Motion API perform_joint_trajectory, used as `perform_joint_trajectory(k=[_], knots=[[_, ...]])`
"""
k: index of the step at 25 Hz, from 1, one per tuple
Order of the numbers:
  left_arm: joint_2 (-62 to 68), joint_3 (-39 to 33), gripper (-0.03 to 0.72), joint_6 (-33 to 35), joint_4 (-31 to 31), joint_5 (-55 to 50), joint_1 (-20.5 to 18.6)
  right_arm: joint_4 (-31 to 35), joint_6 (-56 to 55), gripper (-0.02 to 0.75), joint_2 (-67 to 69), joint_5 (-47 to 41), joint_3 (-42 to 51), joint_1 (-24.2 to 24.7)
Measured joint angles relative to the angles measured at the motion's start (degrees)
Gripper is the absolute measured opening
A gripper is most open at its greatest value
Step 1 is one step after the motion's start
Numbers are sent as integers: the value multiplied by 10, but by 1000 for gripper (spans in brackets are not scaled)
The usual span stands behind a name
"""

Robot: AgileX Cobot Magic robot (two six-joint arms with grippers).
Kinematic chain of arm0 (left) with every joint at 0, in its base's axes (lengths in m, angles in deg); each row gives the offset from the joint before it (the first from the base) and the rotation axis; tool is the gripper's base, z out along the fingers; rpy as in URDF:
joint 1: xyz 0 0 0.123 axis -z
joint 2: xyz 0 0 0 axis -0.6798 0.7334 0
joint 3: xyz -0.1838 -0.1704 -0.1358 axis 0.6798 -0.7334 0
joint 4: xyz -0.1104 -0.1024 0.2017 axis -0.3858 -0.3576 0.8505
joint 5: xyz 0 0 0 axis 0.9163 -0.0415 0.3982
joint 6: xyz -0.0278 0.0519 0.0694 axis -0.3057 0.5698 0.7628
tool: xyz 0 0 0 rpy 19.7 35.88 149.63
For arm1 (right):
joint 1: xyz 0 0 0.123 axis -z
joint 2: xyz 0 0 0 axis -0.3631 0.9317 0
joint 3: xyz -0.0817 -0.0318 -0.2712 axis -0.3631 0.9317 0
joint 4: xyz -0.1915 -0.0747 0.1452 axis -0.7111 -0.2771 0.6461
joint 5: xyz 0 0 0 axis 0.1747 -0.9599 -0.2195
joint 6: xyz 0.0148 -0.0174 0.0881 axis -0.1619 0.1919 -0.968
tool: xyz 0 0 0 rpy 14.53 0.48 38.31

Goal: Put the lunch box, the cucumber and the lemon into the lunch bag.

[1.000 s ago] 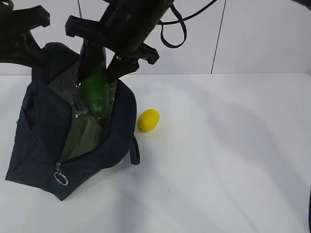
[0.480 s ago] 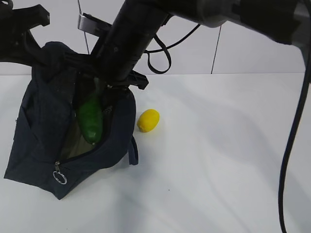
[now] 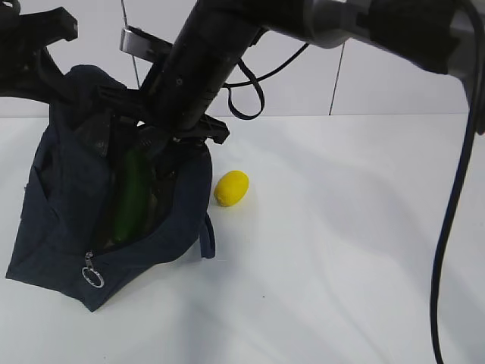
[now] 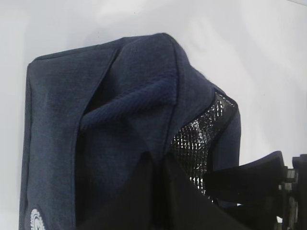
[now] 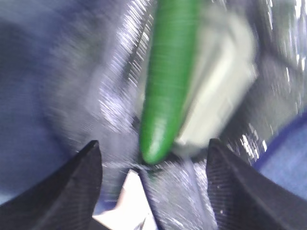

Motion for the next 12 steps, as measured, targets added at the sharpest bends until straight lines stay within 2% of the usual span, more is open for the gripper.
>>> perform_joint_trajectory(k=[7, 12], knots=[[0, 0, -5, 1, 0, 0, 0, -2, 0, 517, 0, 0, -39, 0], [0, 0, -5, 1, 0, 0, 0, -66, 0, 517, -12, 0, -84, 0]])
